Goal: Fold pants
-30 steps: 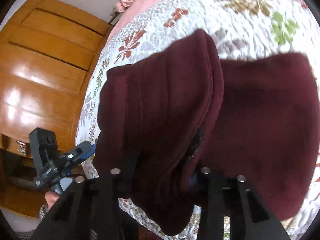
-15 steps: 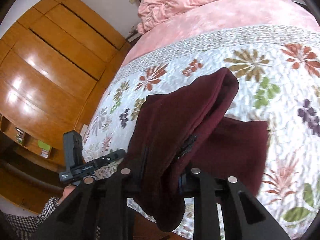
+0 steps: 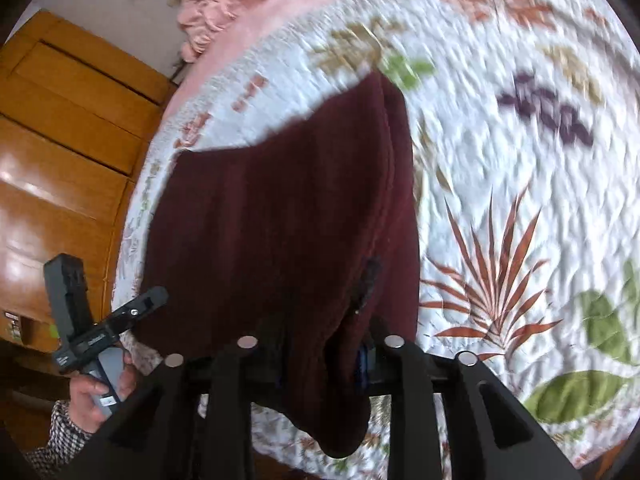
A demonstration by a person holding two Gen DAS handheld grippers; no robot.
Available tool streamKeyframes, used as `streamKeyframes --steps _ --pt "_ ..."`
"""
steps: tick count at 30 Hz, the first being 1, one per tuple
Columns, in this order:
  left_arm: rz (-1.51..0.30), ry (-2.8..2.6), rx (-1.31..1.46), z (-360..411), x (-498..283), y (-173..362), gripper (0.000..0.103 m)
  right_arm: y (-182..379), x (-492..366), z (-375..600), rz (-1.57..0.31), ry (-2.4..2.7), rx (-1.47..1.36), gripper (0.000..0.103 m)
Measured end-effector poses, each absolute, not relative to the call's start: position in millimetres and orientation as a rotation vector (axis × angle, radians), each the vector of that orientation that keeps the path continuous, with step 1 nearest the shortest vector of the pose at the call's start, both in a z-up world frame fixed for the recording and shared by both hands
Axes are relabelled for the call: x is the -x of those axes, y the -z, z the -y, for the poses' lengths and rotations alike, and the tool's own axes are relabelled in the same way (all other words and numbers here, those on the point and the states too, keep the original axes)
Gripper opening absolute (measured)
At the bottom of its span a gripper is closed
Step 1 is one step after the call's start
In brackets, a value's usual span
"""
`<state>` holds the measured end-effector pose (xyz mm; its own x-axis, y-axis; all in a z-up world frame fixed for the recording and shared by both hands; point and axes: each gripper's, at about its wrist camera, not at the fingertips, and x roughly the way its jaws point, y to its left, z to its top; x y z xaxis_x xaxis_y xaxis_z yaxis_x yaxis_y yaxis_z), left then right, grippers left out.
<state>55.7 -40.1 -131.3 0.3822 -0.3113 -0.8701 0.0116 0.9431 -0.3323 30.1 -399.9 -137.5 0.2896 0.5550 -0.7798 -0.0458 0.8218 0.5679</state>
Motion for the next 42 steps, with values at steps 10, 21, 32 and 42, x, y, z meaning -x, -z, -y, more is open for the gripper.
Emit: streamKeyframes --steps 10,21,32,42 --pt "-1.092 0.175 0.302 27.1 -74.7 92.1 0.098 81.1 -52.4 421.4 -1.119 -0.416 -0.386 0.070" --pt "-1.141 0.073 0.212 45.9 -111.2 118.2 0.098 119.7 -134.9 412.1 -1.209 -0.453 -0.446 0.022" --pt "-1.242 0.096 0.298 46.4 -105.2 141.5 0.099 132.0 -139.1 411.6 -1.228 -0.328 -0.366 0.006" --pt "-1.211 0.125 0.301 35.0 -62.0 111.2 0.098 84.4 -67.4 424.0 -1.148 -0.416 -0.401 0.056"
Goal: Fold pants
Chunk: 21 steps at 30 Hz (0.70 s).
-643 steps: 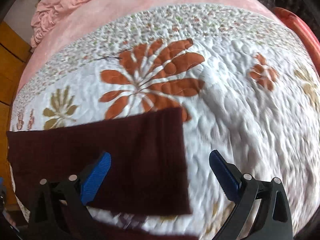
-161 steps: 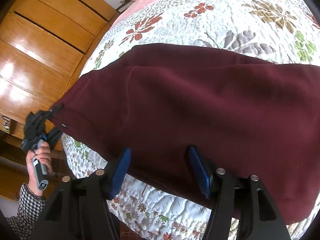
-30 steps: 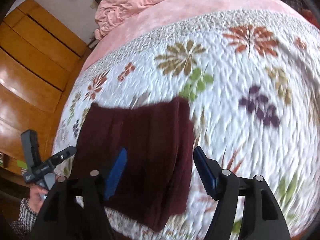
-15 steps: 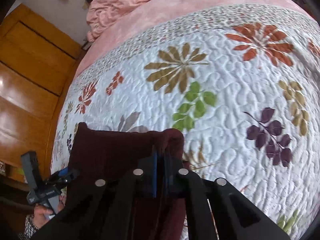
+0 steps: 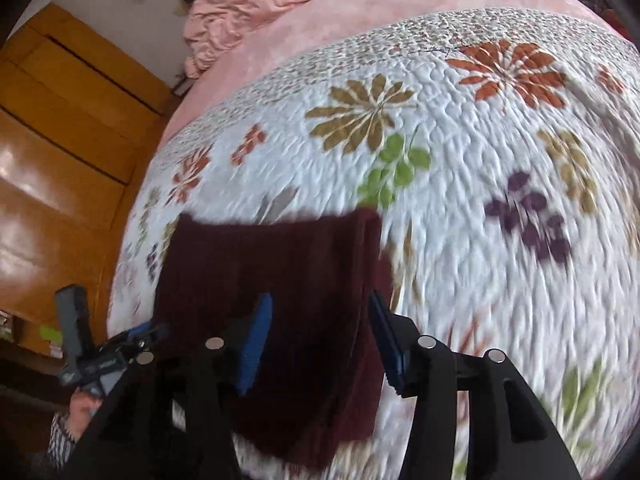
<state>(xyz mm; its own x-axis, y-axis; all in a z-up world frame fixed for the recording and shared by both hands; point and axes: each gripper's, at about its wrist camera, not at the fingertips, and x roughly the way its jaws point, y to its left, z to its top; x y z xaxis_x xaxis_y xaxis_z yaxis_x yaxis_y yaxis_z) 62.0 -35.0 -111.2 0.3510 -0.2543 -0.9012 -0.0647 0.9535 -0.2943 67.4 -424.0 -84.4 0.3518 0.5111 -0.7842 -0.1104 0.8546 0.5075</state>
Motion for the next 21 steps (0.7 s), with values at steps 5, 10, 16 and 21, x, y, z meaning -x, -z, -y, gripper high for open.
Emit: streamKeyframes --steps 5,10,16,21 --pt "-1.181 0.139 0.294 35.7 -27.8 112.3 0.098 96.4 -8.7 421.5 -1.203 -0.447 -0.438 0.068" --pt "-1.232 0.173 0.414 31.2 -30.0 127.3 0.098 120.1 4.2 414.2 -1.239 -0.475 -0.552 0.071" --pt "-1.272 0.182 0.489 26.7 -32.9 138.6 0.099 121.7 -0.3 405.9 -1.215 -0.475 -0.550 0.039" --pt "-1.232 0.191 0.414 40.3 -28.3 118.6 0.098 92.6 5.5 399.5 -1.182 -0.464 -0.439 0.030"
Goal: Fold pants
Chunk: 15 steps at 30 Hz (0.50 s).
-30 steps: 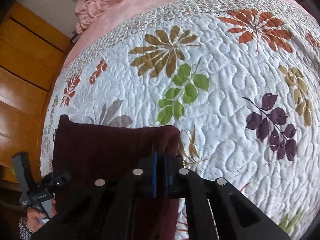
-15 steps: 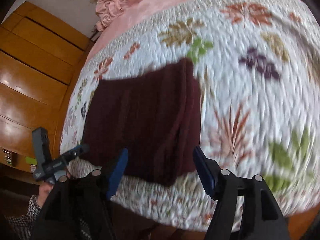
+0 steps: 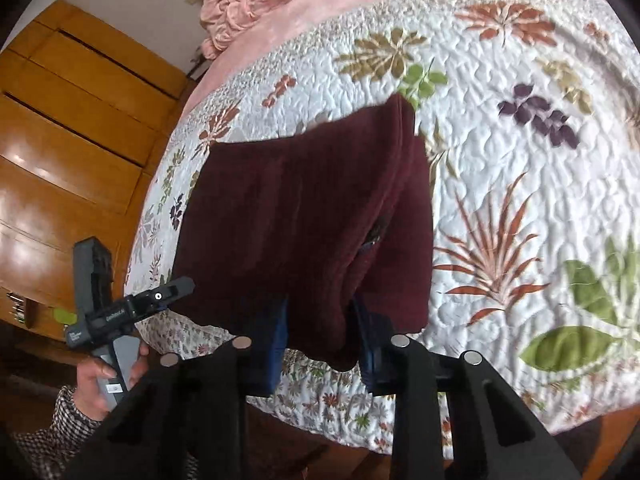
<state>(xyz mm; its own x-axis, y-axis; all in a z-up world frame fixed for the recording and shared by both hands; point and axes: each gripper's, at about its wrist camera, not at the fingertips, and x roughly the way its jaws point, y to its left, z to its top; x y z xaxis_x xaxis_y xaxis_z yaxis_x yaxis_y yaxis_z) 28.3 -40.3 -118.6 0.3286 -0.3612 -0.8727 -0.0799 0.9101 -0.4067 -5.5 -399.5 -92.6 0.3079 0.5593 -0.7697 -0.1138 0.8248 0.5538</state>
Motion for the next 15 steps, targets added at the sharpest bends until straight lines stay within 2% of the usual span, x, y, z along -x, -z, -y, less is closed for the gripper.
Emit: streamKeyframes --steps 5,10,15 --pt "-1.237 0.203 0.319 55.8 -27.4 123.5 0.098 118.9 4.0 406.4 -1.254 -0.403 -0.421 0.030" --pt "-1.265 0.216 0.411 46.3 -29.6 139.7 0.099 130.3 3.7 410.0 -1.251 -0.414 -0.454 0.033" --pt "-1.186 0.219 0.296 52.5 -24.9 109.9 0.098 115.5 7.9 407.8 -1.211 -0.433 -0.424 0.047"
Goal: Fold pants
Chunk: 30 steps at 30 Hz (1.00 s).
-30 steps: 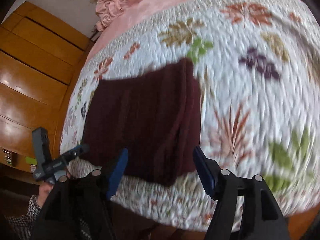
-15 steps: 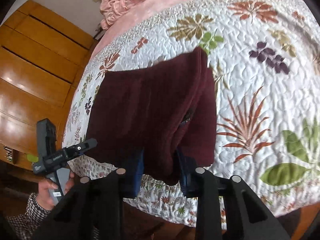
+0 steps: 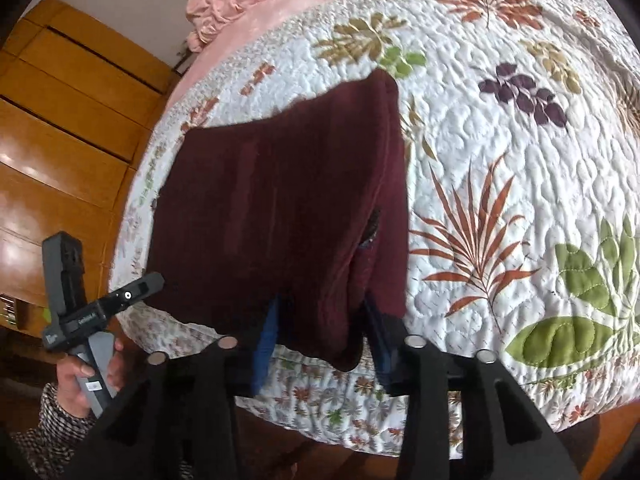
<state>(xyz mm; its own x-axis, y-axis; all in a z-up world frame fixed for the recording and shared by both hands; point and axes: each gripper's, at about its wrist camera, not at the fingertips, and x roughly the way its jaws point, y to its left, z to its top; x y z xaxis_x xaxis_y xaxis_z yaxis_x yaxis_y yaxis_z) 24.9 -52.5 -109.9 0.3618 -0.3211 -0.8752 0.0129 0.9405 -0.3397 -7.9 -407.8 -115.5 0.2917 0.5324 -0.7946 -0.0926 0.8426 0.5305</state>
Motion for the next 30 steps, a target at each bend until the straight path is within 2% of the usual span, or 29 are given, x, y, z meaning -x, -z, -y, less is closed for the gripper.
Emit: streamKeyframes --steps 6,12,22,26,28,30 --pt "-1.074 0.214 0.183 67.5 -16.4 71.5 0.098 82.7 15.3 413.7 -1.147 -0.396 -0.394 0.048" --pt "-1.040 0.262 0.188 78.2 -16.5 60.0 0.098 54.0 16.9 381.1 -1.107 -0.485 -0.301 0.048" --pt "-1.096 0.196 0.129 79.5 -25.4 101.6 0.098 98.8 7.8 358.8 -1.217 -0.418 -0.213 0.046" --pt "-1.116 0.193 0.160 73.6 -25.9 102.0 0.098 94.5 7.8 364.3 -1.193 -0.434 -0.250 0.047" --pt "-1.090 0.198 0.149 74.5 -25.5 92.3 0.098 87.4 8.9 372.6 -1.168 -0.460 -0.309 0.051" --pt "-1.057 0.212 0.120 78.8 -24.5 80.3 0.098 82.1 6.5 379.6 -1.151 -0.460 -0.342 0.060"
